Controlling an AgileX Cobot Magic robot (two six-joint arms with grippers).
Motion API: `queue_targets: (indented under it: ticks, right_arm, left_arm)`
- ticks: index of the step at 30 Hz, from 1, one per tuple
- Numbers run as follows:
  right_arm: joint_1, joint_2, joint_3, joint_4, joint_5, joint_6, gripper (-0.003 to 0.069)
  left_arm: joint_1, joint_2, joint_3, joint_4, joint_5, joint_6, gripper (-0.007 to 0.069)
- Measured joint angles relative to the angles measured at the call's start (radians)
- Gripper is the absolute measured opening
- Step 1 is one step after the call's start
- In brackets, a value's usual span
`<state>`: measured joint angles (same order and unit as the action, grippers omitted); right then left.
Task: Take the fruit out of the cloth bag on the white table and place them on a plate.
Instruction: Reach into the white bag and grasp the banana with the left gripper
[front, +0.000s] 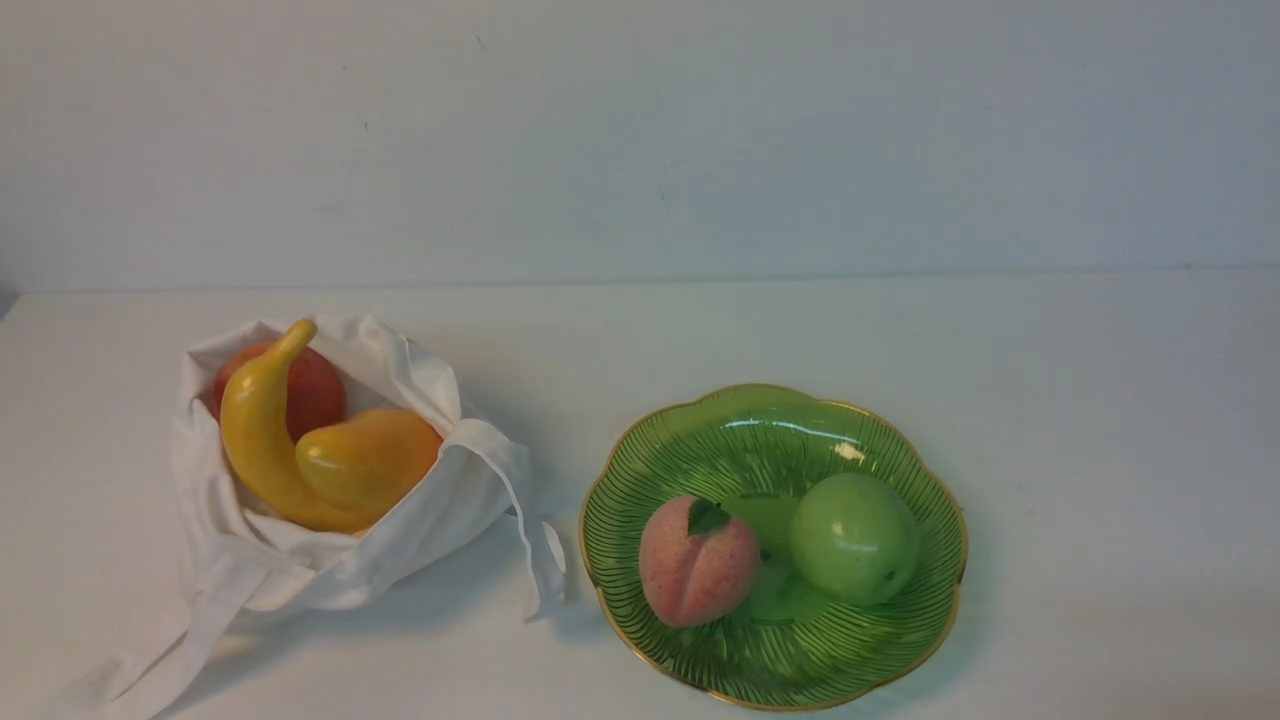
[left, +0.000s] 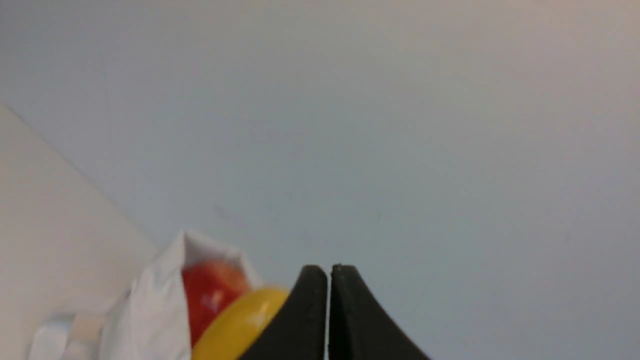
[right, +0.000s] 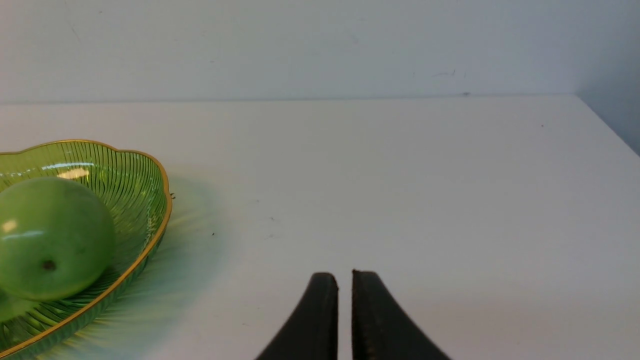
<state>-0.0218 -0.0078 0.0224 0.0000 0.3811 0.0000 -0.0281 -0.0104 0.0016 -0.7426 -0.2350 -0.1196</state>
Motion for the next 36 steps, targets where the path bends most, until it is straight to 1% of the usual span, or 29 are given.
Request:
queue_targets:
  ticks: [3, 5, 7, 8, 9, 10, 12, 14, 18, 20, 25, 29, 32, 34, 35, 36]
  right_arm:
    - [0.000, 0.000, 0.000, 0.000, 0.000, 0.000, 0.0036]
    - [0.000, 0.000, 0.000, 0.000, 0.000, 0.000, 0.0036]
    - [0.000, 0.000, 0.000, 0.000, 0.000, 0.000, 0.0036]
    - [0.000, 0.000, 0.000, 0.000, 0.000, 0.000, 0.0036]
    - [0.000, 0.000, 0.000, 0.000, 0.000, 0.000, 0.0036]
    - [0.000, 0.000, 0.000, 0.000, 0.000, 0.000, 0.0036]
    - [0.000, 0.000, 0.000, 0.000, 0.000, 0.000, 0.0036]
    - [0.000, 0.000, 0.000, 0.000, 0.000, 0.000, 0.0036]
    - [0.000, 0.000, 0.000, 0.000, 0.000, 0.000, 0.0036]
    - [0.000, 0.000, 0.000, 0.006, 0.000, 0.000, 0.0036]
    - [0.000, 0.000, 0.000, 0.000, 0.000, 0.000, 0.0036]
    - [0.000, 0.000, 0.000, 0.000, 0.000, 0.000, 0.0036]
    - [0.000, 0.000, 0.000, 0.000, 0.000, 0.000, 0.0036]
    - [0.000, 0.000, 0.000, 0.000, 0.000, 0.000, 0.0036]
    - [0.000, 0.000, 0.000, 0.000, 0.000, 0.000, 0.0036]
    - [0.000, 0.000, 0.000, 0.000, 0.000, 0.000, 0.0036]
  left_arm:
    - [0.000, 0.003, -0.114, 0.032, -0.004, 0.066, -0.0008]
    - [0.000, 0.049, -0.236, 0.069, 0.068, 0.139, -0.0008]
    - [0.000, 0.137, -0.336, 0.078, 0.202, 0.193, -0.0008]
    - [0.000, 0.162, -0.356, 0.080, 0.218, 0.193, -0.0008]
    - [0.000, 0.278, -0.437, 0.095, 0.375, 0.244, -0.0008]
    - [0.000, 0.359, -0.484, 0.114, 0.466, 0.271, -0.0008]
    - [0.000, 0.496, -0.556, 0.160, 0.602, 0.302, -0.0008]
    - [0.000, 0.680, -0.651, 0.243, 0.749, 0.330, -0.0008]
    - [0.000, 0.947, -0.818, 0.381, 0.903, 0.343, -0.0008]
    - [0.000, 1.068, -0.906, 0.413, 0.964, 0.343, -0.0008]
    - [0.000, 1.237, -1.022, 0.425, 1.034, 0.344, -0.0006]
    - [0.000, 1.362, -1.103, 0.476, 1.051, 0.346, 0.0019]
    - [0.000, 1.392, -1.126, 0.522, 1.046, 0.346, 0.0060]
    - [0.000, 1.398, -1.131, 0.563, 1.015, 0.346, 0.0130]
    - [0.000, 1.399, -1.131, 0.566, 1.011, 0.346, 0.0130]
    - [0.000, 1.402, -1.131, 0.583, 0.977, 0.344, 0.0183]
